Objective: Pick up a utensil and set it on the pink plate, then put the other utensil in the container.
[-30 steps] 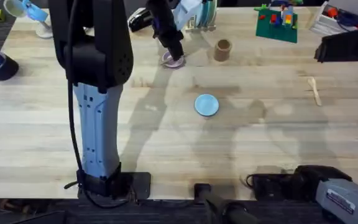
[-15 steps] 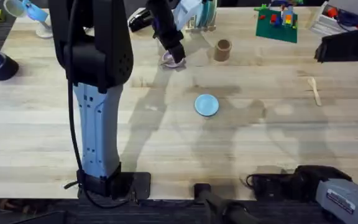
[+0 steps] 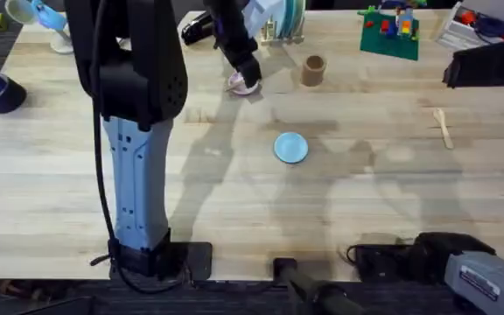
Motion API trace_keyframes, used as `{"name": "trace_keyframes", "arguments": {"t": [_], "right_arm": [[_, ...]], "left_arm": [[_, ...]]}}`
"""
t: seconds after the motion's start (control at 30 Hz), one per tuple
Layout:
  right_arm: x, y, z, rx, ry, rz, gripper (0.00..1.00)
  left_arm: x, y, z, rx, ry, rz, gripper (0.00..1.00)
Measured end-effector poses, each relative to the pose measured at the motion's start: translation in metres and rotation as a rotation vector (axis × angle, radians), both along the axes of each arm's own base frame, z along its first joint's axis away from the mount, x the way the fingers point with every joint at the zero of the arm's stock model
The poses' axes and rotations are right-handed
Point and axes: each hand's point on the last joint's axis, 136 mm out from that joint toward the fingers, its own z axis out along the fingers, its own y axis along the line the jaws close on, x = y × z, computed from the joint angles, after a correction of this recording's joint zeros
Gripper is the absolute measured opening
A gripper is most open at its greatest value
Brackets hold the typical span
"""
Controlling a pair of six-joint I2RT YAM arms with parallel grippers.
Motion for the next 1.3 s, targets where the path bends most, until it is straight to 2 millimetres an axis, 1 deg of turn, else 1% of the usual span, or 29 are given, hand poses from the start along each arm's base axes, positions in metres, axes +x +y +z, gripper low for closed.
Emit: {"name": "trace_keyframes", "arguments": {"t": [0.13,0.2,0.27,0.33,0.37,0.4,0.53,0.6,0.7,0.87,1.0,1.3], "right_arm": [[0.0,0.0,0.0,0.0,0.0,0.0,0.995],[0.0,0.0,0.0,0.0,0.0,0.0,0.994],[0.0,0.0,0.0,0.0,0.0,0.0,0.994],[0.0,0.0,0.0,0.0,0.0,0.0,0.993],[0.0,0.0,0.0,0.0,0.0,0.0,0.995],[0.0,0.0,0.0,0.0,0.0,0.0,0.993],[0.0,0.0,0.0,0.0,0.0,0.0,0.994],[0.0,0.0,0.0,0.0,0.0,0.0,0.994],[0.0,0.0,0.0,0.0,0.0,0.0,0.994],[0.0,0.0,0.0,0.0,0.0,0.0,0.994],[0.0,0.0,0.0,0.0,0.0,0.0,0.994],[0.0,0.0,0.0,0.0,0.001,0.0,0.993]], "left_arm": [[0.006,-0.001,0.022,-0.007,-0.029,0.0,0.612],[0.006,-0.002,0.034,-0.009,-0.038,0.0,0.644],[0.005,-0.001,0.044,-0.01,-0.042,-0.001,0.714],[0.003,0.0,0.054,-0.009,-0.041,0.001,0.941],[0.002,0.0,0.059,-0.008,-0.04,0.001,0.978],[0.001,0.001,0.063,-0.007,-0.041,0.002,0.989],[-0.004,0.002,0.076,-0.004,-0.039,0.002,0.992],[-0.006,0.003,0.078,-0.001,-0.031,0.012,0.993],[-0.011,0.005,0.079,0.006,-0.004,0.045,0.993],[-0.014,0.007,0.079,0.01,0.016,0.074,0.993],[-0.026,0.015,0.079,0.02,0.075,0.107,0.993],[-0.02,0.034,0.081,-0.01,0.103,0.244,0.995]]}}
